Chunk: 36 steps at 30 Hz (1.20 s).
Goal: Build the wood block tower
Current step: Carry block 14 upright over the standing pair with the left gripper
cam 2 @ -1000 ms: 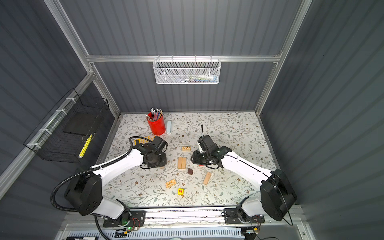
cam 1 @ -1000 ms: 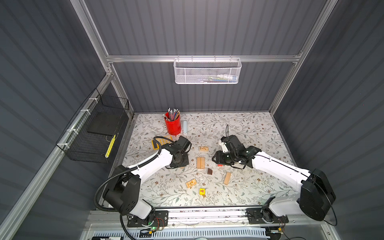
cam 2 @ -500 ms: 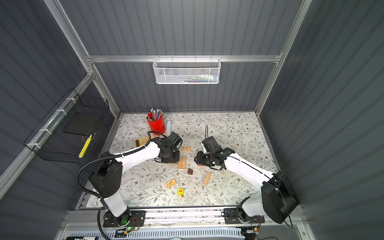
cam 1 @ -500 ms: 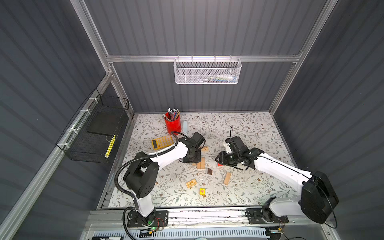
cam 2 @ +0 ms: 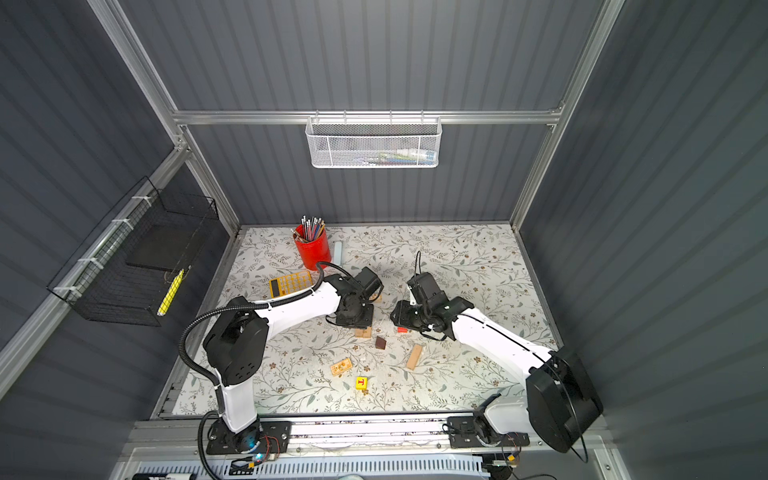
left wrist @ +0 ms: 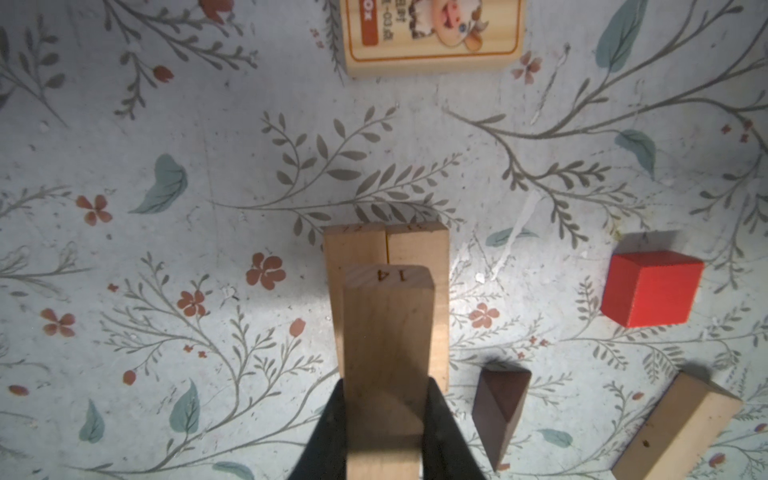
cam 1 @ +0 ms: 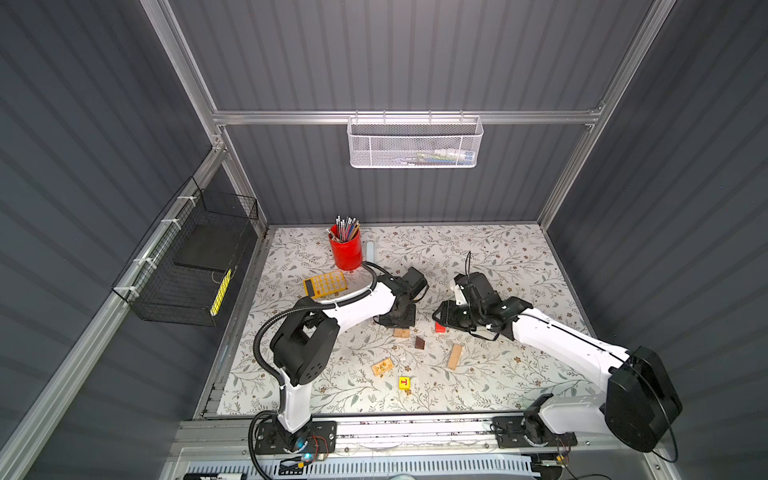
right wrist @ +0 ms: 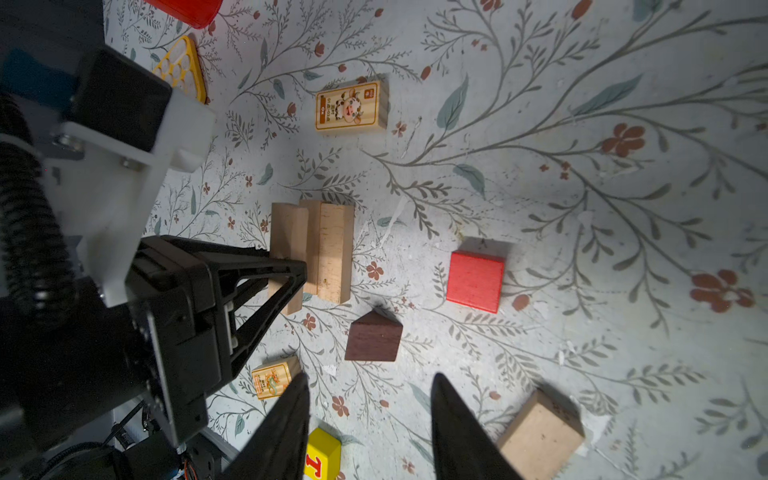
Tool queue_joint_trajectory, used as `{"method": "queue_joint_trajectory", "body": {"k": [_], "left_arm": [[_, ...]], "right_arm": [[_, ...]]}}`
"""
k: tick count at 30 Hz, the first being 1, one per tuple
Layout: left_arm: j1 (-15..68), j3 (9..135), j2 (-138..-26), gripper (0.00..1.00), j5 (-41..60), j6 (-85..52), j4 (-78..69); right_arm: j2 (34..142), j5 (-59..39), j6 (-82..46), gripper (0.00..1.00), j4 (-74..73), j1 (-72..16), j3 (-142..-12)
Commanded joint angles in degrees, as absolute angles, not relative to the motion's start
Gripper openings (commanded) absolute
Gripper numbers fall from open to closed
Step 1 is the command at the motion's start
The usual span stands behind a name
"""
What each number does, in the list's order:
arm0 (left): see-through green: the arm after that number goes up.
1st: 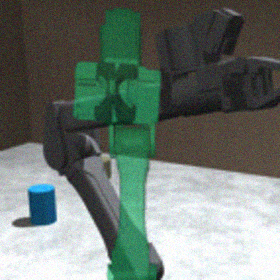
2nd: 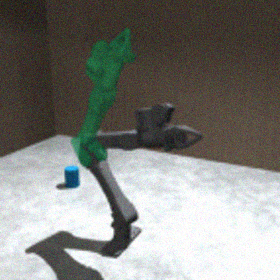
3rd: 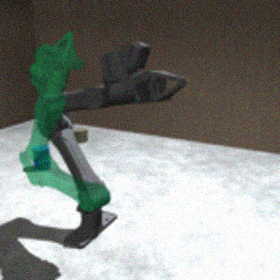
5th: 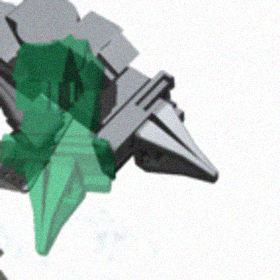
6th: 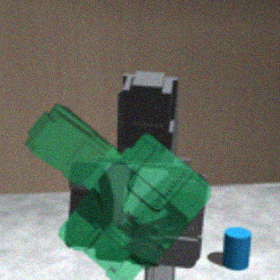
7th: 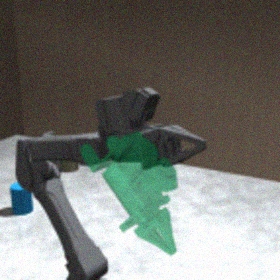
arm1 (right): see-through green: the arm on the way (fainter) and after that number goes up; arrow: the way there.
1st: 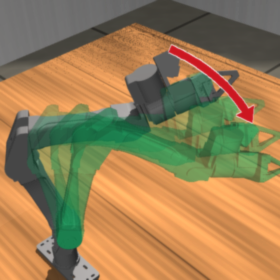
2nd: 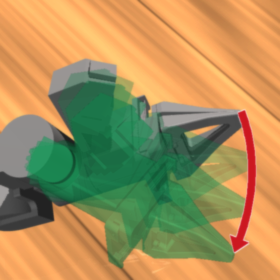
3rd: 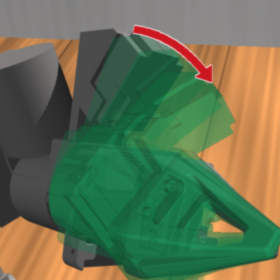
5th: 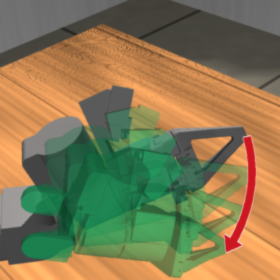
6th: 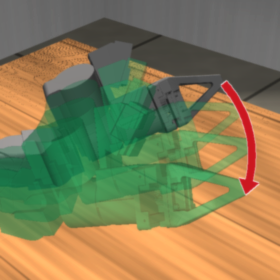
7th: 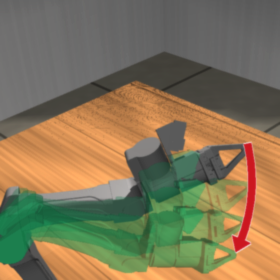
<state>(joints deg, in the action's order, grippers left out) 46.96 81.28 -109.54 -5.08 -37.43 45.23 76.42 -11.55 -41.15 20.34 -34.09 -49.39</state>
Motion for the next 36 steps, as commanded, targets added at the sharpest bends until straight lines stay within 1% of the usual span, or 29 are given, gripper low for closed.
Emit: {"method": "queue_joint_trajectory", "body": {"k": [1, 8, 36], "left_arm": [[47.23, 82.44, -110.39, 0.07, -6.26, -38.95, 47.53], [47.28, 82.37, -111.01, 0.07, -7.57, -39.2, 47.88], [47.25, 81.47, -112.59, 0.11, -6.69, -39.69, 44.0]], "right_arm": [[75.62, -11.03, -41.59, 0.48, 19.96, -33.75, -48.6], [75.59, -11.17, -41.66, 0.49, 19.88, -33.73, -48.56], [75.65, -11.16, -41.75, 0.49, 19.57, -33.66, -48.33]]}}
